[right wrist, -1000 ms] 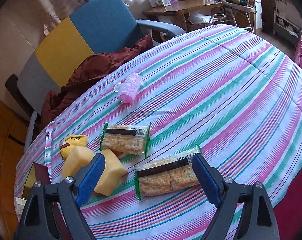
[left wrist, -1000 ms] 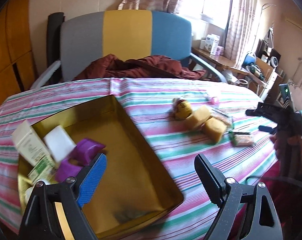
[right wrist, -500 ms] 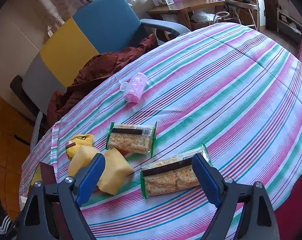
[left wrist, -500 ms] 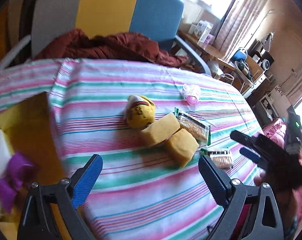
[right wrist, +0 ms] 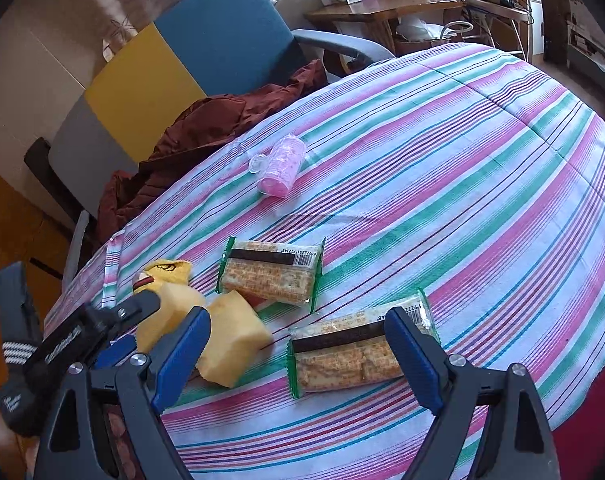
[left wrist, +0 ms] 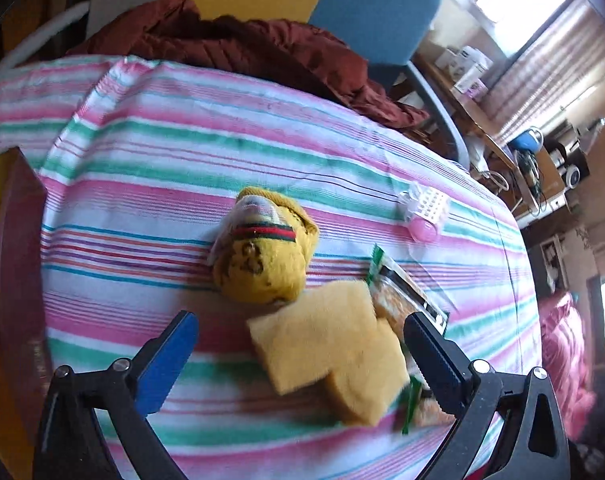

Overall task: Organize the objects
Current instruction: 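Grasp a yellow sponge with the left tool, then grasp the pink clear hair clip with the right tool while the left tool holds the sponge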

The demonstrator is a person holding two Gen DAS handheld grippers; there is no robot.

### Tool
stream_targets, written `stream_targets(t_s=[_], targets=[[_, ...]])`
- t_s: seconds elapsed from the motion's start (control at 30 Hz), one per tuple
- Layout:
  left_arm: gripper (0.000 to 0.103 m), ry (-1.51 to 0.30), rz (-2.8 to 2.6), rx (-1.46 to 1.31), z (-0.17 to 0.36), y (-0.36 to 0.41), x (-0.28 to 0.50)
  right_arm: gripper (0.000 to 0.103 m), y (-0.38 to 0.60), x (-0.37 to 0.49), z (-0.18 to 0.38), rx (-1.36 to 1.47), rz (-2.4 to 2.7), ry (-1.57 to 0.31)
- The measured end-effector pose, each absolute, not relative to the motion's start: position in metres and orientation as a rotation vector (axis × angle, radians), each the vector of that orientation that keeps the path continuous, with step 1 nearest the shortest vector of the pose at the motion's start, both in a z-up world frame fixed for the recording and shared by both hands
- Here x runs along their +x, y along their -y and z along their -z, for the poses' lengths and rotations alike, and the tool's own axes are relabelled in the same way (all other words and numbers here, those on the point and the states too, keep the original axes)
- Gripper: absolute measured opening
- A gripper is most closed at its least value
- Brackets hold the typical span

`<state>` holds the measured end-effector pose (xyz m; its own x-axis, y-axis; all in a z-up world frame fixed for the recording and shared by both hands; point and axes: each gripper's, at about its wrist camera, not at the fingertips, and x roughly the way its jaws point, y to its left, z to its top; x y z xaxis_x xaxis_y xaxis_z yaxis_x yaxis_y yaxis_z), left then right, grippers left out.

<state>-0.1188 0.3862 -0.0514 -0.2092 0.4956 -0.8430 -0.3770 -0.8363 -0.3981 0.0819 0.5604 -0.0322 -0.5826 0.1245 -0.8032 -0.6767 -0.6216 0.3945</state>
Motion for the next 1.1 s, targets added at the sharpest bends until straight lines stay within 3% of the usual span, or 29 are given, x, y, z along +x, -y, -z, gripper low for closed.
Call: stream_targets(t_s=[0.07, 0.1, 0.17, 0.2, 0.23, 0.57, 0.83, 0.97, 1.1], targets=[[0.1, 0.148, -2.029, -1.569, 0.065, -0.39, -0.123, 0.09, -0.561, 0.082, 0.032, -1.051, -2.219, -0.98], [0.086, 0.144, -2.012, -1.592, 0.071, -0.39, -0.123, 0.09, -0.561, 0.082, 0.033, -1.052, -2.218, -0.98], [0.077, 0.141, -2.013, -1.548, 0.072, -0.385, -0.121, 0.09, -0.561, 0.082, 0.033, -1.056, -2.214, -0.975], [0.063, 0.135, -1.986, -1.525, 0.069, -0.385, -0.119, 0.09, -0.561, 0.082, 0.034, -1.058, -2.213, -0.974], [0.062, 0.115, -1.971, -1.514, 0.067, -0.384, -0.116, 0.09, -0.56, 0.081, 0.034, -1.061, -2.214, -0.972], [0.059, 0.043, -1.979, -1.4, 0.048, -0.341, -0.087, 0.09, -0.557, 0.076, 0.036, -1.096, -2.199, -0.92], [0.059, -0.037, -1.985, -1.262, 0.026, -0.315, -0.067, 0.09, -0.559, 0.036, 0.023, -1.163, -2.245, -0.735], [0.059, -0.052, -1.968, -1.201, 0.017, -0.307, -0.061, 0.09, -0.58, -0.005, 0.016, -1.165, -2.257, -0.557], [0.059, -0.071, -1.935, -1.171, 0.014, -0.302, -0.057, 0.09, -0.588, -0.055, 0.027, -1.29, -2.27, -0.169]])
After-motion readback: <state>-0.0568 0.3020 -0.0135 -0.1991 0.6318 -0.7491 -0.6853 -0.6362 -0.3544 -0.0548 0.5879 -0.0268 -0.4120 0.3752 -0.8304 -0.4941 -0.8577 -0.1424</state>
